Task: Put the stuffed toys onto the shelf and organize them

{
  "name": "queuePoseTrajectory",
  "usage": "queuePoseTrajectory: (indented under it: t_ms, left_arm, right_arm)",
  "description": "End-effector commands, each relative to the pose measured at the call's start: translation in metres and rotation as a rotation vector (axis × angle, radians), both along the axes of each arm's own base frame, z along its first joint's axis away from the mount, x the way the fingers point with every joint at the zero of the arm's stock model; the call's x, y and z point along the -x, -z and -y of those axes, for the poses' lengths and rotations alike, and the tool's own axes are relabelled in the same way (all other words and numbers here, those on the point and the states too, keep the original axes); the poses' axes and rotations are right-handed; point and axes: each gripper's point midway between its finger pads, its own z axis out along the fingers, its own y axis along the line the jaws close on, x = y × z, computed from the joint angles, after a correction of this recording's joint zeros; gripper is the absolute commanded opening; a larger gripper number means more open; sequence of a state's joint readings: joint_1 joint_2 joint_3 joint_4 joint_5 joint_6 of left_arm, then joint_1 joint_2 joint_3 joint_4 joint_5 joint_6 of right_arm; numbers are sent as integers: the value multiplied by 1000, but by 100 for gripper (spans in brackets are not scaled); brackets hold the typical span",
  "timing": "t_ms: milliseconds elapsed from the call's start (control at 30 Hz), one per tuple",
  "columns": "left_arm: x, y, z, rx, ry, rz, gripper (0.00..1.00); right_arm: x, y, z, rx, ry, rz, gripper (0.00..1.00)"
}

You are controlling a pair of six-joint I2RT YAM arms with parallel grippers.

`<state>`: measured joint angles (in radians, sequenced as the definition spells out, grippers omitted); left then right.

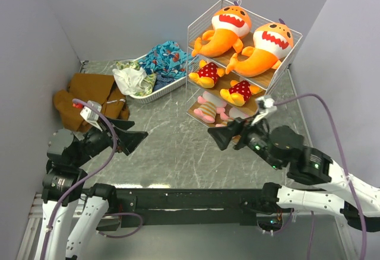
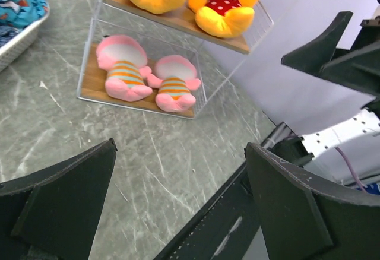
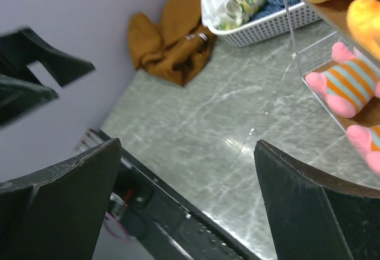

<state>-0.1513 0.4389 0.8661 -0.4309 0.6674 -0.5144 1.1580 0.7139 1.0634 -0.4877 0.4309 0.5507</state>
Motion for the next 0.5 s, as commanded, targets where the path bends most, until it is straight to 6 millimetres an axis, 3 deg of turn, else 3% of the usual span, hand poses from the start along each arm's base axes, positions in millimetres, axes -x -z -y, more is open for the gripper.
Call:
queuePoseTrajectory:
  t_ms: [0,233,467]
  left_arm:
    - [16,-22,6,14,67,64,97]
    - [17,-32,9,41,91,78,96]
    - [13,-33,9,52,76,74,96]
  right_arm:
    - [-2,0,19,-96,85,-39,100]
    - [0,-3,27,-93,82,-11,100]
    - [-2,-3,23,-100,84,-10,100]
